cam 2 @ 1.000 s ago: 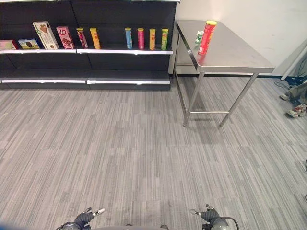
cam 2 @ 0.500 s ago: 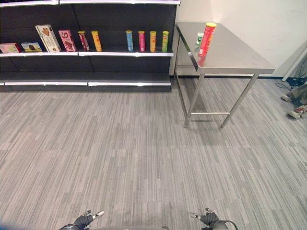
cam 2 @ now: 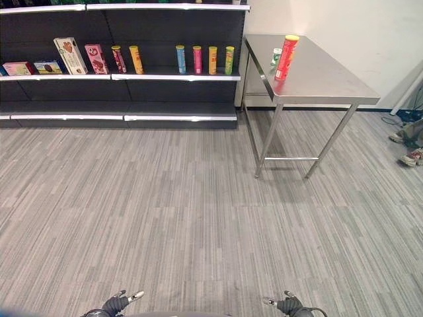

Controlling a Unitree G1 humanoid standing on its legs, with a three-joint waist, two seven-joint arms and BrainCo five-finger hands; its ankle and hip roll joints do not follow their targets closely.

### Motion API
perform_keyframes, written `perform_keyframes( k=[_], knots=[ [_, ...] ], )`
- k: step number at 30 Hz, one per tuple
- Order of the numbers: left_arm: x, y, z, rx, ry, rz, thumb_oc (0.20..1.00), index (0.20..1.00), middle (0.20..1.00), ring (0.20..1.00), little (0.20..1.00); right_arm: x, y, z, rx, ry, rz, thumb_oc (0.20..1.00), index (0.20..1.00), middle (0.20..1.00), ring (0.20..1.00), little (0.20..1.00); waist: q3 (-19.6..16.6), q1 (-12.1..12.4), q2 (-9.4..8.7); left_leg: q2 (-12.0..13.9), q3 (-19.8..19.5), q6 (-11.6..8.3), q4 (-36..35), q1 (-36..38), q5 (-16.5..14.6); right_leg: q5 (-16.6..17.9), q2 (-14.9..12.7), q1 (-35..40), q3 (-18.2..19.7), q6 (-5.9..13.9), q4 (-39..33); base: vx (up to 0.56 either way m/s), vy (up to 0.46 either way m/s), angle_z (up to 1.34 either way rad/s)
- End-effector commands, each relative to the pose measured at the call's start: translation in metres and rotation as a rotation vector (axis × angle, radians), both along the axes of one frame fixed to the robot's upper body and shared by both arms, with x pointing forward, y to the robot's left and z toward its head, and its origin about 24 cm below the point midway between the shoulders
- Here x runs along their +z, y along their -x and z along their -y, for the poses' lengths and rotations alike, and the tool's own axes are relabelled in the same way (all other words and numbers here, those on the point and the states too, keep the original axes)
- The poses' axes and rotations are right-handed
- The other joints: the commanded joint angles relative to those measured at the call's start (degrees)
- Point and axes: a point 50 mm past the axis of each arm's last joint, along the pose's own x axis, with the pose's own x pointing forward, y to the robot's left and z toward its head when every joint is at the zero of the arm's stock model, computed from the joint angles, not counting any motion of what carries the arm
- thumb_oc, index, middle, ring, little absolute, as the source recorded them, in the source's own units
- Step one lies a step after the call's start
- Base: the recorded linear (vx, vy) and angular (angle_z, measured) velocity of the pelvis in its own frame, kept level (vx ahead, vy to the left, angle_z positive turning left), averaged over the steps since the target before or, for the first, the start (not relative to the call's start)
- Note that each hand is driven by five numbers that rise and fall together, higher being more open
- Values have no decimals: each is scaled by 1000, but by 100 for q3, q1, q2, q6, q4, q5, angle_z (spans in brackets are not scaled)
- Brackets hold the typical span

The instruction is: Put the goods on the table back onto the shelves and tidy them up.

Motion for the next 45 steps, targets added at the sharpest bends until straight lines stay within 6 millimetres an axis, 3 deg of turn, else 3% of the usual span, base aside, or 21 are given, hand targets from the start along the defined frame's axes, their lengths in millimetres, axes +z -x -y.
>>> perform_keyframes(
  k=[1, 9, 13, 14, 15, 16, 18, 22, 23, 26, 30, 32, 33, 34, 35, 37, 38, 40, 41, 42, 45],
  knots=[
    [3, -22, 2, -39, -18, 47, 1000, 1000, 1000, 1000, 1000, 5, -18, 5, 17, 23, 43, 1000, 1000, 1000, 1000, 1000, 147, 0, 71, 0, 93, -196, 38, -16, -461, -21, -323, -206, -188, 553, 42, -23, 69, -16],
    [7, -30, -2, -11, -20, 79, 1000, 1000, 1000, 1000, 1000, 7, -26, 5, 18, 29, 55, 1000, 1000, 1000, 1000, 1000, 291, 42, 47, -149, 129, -17, 38, -243, -432, 31, -454, -583, -50, 656, 333, -22, 86, -8],
    [10, -38, -2, 11, -8, 115, 1000, 1000, 1000, 1000, 1000, 9, -30, 4, 23, 25, 67, 1000, 1000, 1000, 1000, 1000, 438, 89, 69, -244, 120, 161, 107, -306, -504, -120, -581, -1090, -45, 741, 1310, -4, 158, -18],
    [11, -39, -3, 16, -3, 123, 1000, 1000, 1000, 1000, 1000, 8, -27, 4, 22, 18, 62, 1000, 1000, 1000, 1000, 1000, 539, 77, 78, -311, 95, 271, 167, -235, -574, 111, -701, -1412, -43, 793, 2096, 35, 118, -14],
    [11, -39, -3, 16, -3, 123, 1000, 1000, 1000, 1000, 1000, 8, -27, 4, 22, 18, 62, 1000, 1000, 1000, 1000, 1000, 536, 80, 72, -319, 100, 274, 171, -243, -576, 100, -709, -1430, -34, 797, 2120, 129, 219, -21],
    [11, -39, -3, 16, -3, 120, 1000, 1000, 1000, 1000, 1000, 6, -21, 5, 6, 14, 49, 1000, 1000, 1000, 1000, 1000, 614, 26, 92, -334, 17, 331, 160, -129, -633, 347, -758, -1716, -26, 767, 2799, 156, 139, -10],
    [12, -40, -4, 19, -2, 130, 1000, 1000, 1000, 1000, 1000, 5, -16, 5, -12, 7, 40, 1000, 1000, 1000, 1000, 1000, 646, -47, 119, -314, -127, 315, 95, 14, -684, 393, -728, -2018, 55, 703, 3097, 193, 109, 8],
    [16, -49, -2, 26, 6, 165, 1000, 1000, 1000, 1000, 1000, 5, -13, 8, -44, 6, 42, 1000, 1000, 1000, 1000, 1000, 699, -189, 123, -273, -389, 218, 38, 224, -877, 356, -657, -2256, 3, 649, 2370, 303, -34, 58],
    [16, -51, -2, 37, 9, 170, 1000, 1000, 1000, 1000, 1000, 6, -14, 10, -59, 7, 53, 1000, 1000, 1000, 1000, 1000, 728, -283, 49, -300, -552, 142, 38, 424, -1086, 529, -685, -2428, -68, 744, 1423, 421, -88, 45],
    [15, -48, -2, 53, 16, 163, 1000, 1000, 1000, 1000, 1000, 7, -13, 11, -76, 4, 62, 1000, 1000, 1000, 1000, 1000, 748, -424, 13, -195, -719, -10, 38, 822, -1363, 933, -738, -2590, -434, 959, 348, 475, -96, 26],
    [13, -44, 1, 38, 30, 157, 1000, 1000, 1000, 1000, 1000, 8, -6, 15, -77, 5, 68, 1000, 1000, 1000, 1000, 1000, 645, -575, 24, -30, -823, -202, 38, 1345, -1585, 1183, -760, -2657, -764, 1060, 94, 582, -129, 41],
    [13, -44, 2, 32, 32, 157, 1000, 1000, 1000, 1000, 1000, 8, -2, 17, -67, 7, 58, 1000, 1000, 1000, 1000, 1000, 540, -617, 97, 208, -846, -333, 58, 1530, -1369, 1244, -589, -2506, -793, 923, 127, 554, -231, 75],
    [14, -45, 2, 41, 36, 169, 1000, 1000, 1000, 1000, 1000, 10, -4, 20, -72, 14, 66, 1000, 1000, 1000, 1000, 1000, 500, -661, 178, 365, -890, -445, 427, 1440, -1044, 1278, -428, -2454, -673, 829, 233, 370, -184, 25],
    [14, -45, 2, 41, 36, 169, 1000, 1000, 1000, 1000, 1000, 10, -4, 20, -72, 14, 66, 1000, 1000, 1000, 1000, 1000, 490, -674, 161, 348, -906, -442, 427, 1422, -1032, 1281, -451, -2467, -675, 832, 236, 491, -231, 14],
    [16, -50, 5, 39, 57, 188, 1000, 1000, 1000, 1000, 1000, 12, -7, 24, -85, 21, 82, 1000, 1000, 1000, 1000, 1000, 468, -650, 234, 458, -890, -609, 1461, 977, -378, 1116, -286, -2202, -639, 654, 304, 409, -216, 49],
    [17, -52, 4, 52, 69, 201, 1000, 1000, 1000, 1000, 1000, 17, -20, 26, -72, 22, 128, 1000, 1000, 1000, 1000, 1000, 506, -603, 187, 493, -760, -755, 2964, 223, 508, 852, -146, -1822, -634, 374, 229, 518, -343, 62],
    [20, -55, 2, 75, 68, 217, 1000, 1000, 1000, 1000, 1000, 22, -32, 26, -49, 31, 162, 1000, 1000, 1000, 1000, 1000, 589, -530, 21, 607, -370, -594, 4037, -403, 724, 615, -104, -1488, -606, 165, 128, 359, -285, 18],
    [21, -56, -1, 99, 68, 228, 1000, 1000, 1000, 1000, 1000, 25, -39, 25, -43, 30, 184, 1000, 1000, 1000, 1000, 1000, 652, -424, -11, 744, -120, -494, 4409, -573, 638, 493, -21, -1266, -520, 79, 71, 334, -218, -20],
    [21, -56, 0, 105, 72, 229, 1000, 1000, 1000, 1000, 1000, 27, -46, 24, -39, 27, 205, 1000, 1000, 1000, 1000, 1000, 688, -339, -63, 712, 32, -402, 4590, -840, 438, 410, -10, -1117, -427, 50, 49, 531, -171, -22],
    [19, -55, 0, 123, 72, 222, 1000, 1000, 1000, 1000, 1000, 30, -54, 21, -28, 20, 228, 1000, 1000, 1000, 1000, 1000, 767, -190, -107, 622, 124, -317, 4515, -1288, 75, 222, 4, -860, -252, 53, 42, 478, -75, -12],
    [18, -53, 2, 123, 77, 212, 1000, 1000, 1000, 1000, 1000, 31, -57, 18, -17, 12, 237, 1000, 1000, 1000, 1000, 1000, 789, -93, -166, 619, 258, -284, 3838, -1714, -51, 66, -56, -634, -166, 112, 42, 312, 24, -33]
  ],
)
